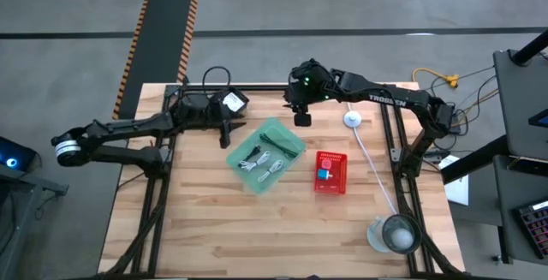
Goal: Pick and place items into bin
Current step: Return to Home Position
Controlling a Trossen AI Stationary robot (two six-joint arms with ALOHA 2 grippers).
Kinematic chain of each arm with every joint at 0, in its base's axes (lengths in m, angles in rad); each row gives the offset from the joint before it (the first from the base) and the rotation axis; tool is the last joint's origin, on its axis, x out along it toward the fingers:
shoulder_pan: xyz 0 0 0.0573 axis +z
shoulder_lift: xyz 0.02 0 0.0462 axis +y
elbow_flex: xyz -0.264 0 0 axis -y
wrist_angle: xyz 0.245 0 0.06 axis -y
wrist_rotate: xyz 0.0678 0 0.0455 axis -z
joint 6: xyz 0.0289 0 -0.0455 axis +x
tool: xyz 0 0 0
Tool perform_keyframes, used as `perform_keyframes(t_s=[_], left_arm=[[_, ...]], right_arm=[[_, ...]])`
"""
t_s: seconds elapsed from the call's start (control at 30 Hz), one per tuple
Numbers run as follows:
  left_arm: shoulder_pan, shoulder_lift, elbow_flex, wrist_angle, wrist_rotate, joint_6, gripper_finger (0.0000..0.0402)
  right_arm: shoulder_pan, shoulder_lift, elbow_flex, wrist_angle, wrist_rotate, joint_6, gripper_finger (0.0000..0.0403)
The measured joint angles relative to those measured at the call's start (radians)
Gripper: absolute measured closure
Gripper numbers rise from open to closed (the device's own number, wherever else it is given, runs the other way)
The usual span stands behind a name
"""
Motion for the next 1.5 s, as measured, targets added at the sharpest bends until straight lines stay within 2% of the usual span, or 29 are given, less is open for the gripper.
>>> perform_keyframes(t_s=[0.13,0.2,0.33,0.47,0.67,0.87,1.1,1.23,1.37,1.5], left_arm=[[-0.026,0.001,-0.033,0.079,0.012,-0.023,0.0366],[-0.039,0.000,-0.072,0.161,0.034,-0.035,0.0392],[-0.057,-0.030,-0.155,0.310,0.076,-0.054,0.0392],[-0.055,-0.108,-0.230,0.337,0.073,-0.064,0.0400],[-0.057,-0.267,-0.354,0.423,0.061,-0.152,0.0401],[-0.141,-0.399,-0.465,0.510,-0.110,-0.214,0.0401],[-0.401,-0.443,-0.530,0.512,-0.398,-0.151,0.0401],[-0.534,-0.469,-0.542,0.474,-0.507,-0.128,0.0402],[-0.583,-0.510,-0.543,0.432,-0.541,-0.101,0.0402],[-0.585,-0.590,-0.543,0.318,-0.542,-0.079,0.0402]], right_arm=[[-0.026,-0.021,-0.082,0.064,-0.075,0.017,0.0284],[-0.036,-0.040,-0.145,0.128,-0.091,0.017,0.0289],[-0.041,-0.089,-0.281,0.287,-0.095,0.052,0.0300],[-0.038,-0.152,-0.403,0.445,-0.094,0.086,0.0310],[-0.018,-0.239,-0.547,0.565,-0.095,0.128,0.0323],[-0.017,-0.297,-0.683,0.755,-0.094,0.168,0.0333],[-0.016,-0.301,-0.734,0.810,-0.095,0.200,0.0333],[-0.016,-0.289,-0.734,0.809,-0.097,0.217,0.0336],[-0.012,-0.287,-0.734,0.809,-0.098,0.222,0.0339],[0.001,-0.287,-0.746,0.811,-0.104,0.221,0.0340]])
